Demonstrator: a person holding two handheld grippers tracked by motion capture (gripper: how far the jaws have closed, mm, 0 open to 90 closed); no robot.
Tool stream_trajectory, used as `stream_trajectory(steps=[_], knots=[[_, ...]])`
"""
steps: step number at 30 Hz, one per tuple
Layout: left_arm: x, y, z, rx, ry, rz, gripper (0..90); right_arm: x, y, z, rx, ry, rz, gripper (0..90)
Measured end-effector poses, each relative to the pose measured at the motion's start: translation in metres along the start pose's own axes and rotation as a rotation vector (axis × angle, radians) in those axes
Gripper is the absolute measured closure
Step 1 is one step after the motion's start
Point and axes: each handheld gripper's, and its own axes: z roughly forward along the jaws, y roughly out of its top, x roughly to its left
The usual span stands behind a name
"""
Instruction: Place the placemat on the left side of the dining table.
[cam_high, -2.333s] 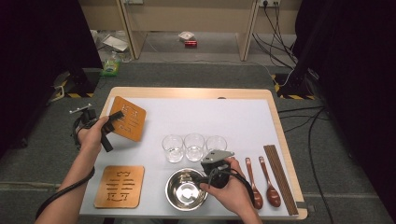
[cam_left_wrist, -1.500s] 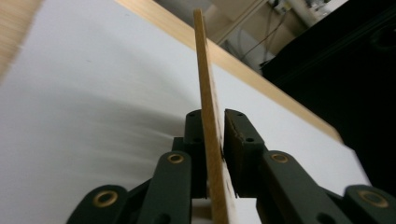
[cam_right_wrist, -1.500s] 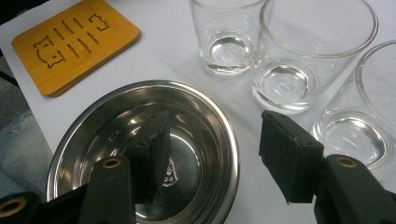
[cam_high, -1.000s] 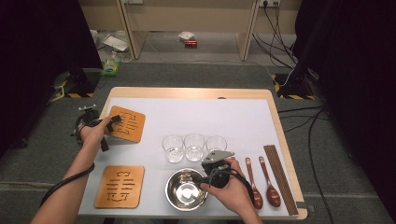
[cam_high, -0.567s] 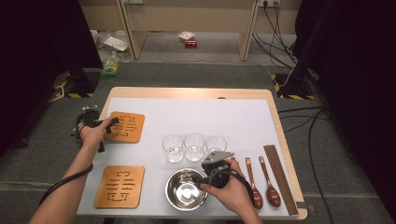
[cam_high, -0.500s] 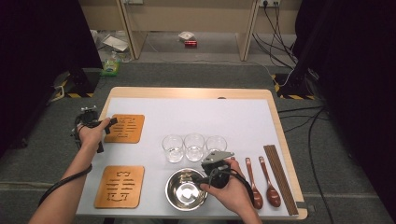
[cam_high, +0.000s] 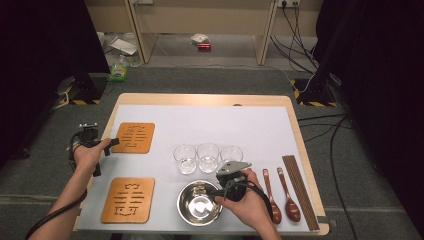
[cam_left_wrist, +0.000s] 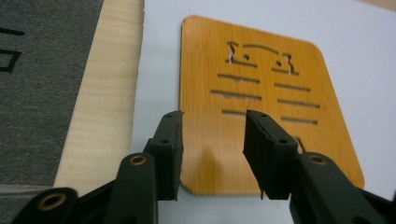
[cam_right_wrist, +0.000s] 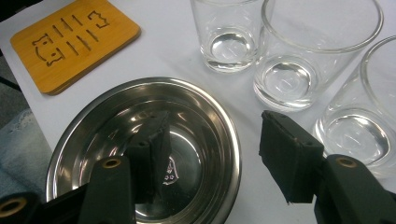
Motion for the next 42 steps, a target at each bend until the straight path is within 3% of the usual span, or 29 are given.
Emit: stream_trajectory(steps=[6,10,20,36,42], knots=[[-0.004,-0.01,-0.007,0.027,-0.009,0.005,60.7,-0.001,0.0,-0.003,-0.005,-0.004,0.006,43.9],[-0.003,-0.011,-0.006,0.021,0.039,0.007,60.9,-0.001,0.0,-0.003,-0.009,-0.003,-0.002,43.9],[-0.003,-0.014,-0.001,0.049,0.032,-0.016,60.6,-0.002,0.0,-0.004,-0.007,-0.003,0.009,43.9],[0.001,-0.012,0.001,0.037,0.069,-0.015,59.0,-0.002,-0.001,-0.003,0.0,0.0,0.01,43.9],[0.001,-0.011,0.002,0.039,0.061,-0.019,57.8,-0.002,-0.002,-0.001,0.001,-0.001,0.007,43.9]])
